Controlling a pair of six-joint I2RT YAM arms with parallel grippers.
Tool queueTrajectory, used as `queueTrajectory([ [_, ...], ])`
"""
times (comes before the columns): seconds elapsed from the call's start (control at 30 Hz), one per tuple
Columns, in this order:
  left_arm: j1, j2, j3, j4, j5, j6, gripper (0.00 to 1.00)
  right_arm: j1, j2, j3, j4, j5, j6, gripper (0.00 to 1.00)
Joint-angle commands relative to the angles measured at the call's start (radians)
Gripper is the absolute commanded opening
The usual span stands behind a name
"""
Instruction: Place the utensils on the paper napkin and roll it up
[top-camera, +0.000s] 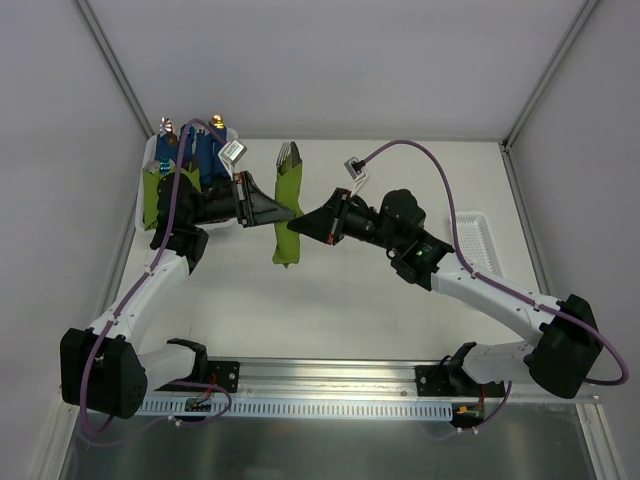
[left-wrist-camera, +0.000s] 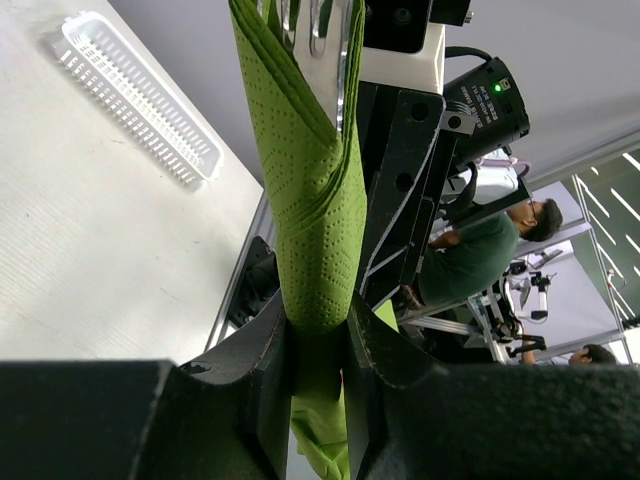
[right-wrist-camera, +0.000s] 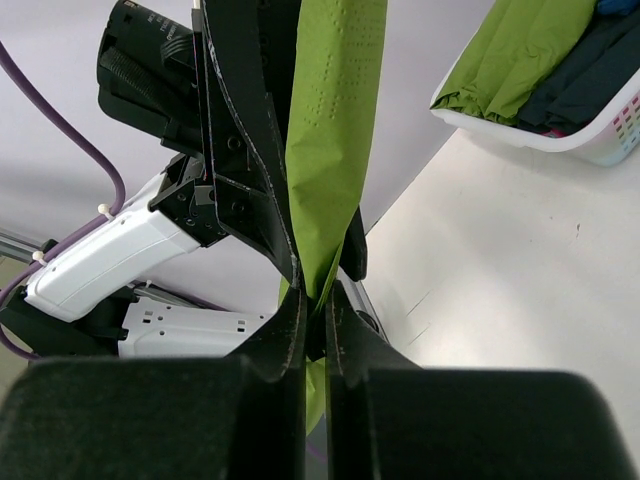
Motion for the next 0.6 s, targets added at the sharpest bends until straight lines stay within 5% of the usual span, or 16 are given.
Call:
queueTrajectory([
  [0.0, 0.007, -0.01, 0.014, 0.033, 0.025, -0.019, 0.06, 0.004, -0.008, 0.047, 0.085, -0.019, -0.02, 0.0],
  [0.2, 0.007, -0.024, -0.015, 0.008, 0.03, -0.022, 0.23, -0.002, -0.013, 0.038, 0.123, -0.019, -0.004, 0.0],
  [0.57, 0.007, -0.038, -0.05, -0.01, 0.036, -0.027, 0.29, -0.005, -0.007, 0.037, 0.16, -0.02, 0.014, 0.0],
])
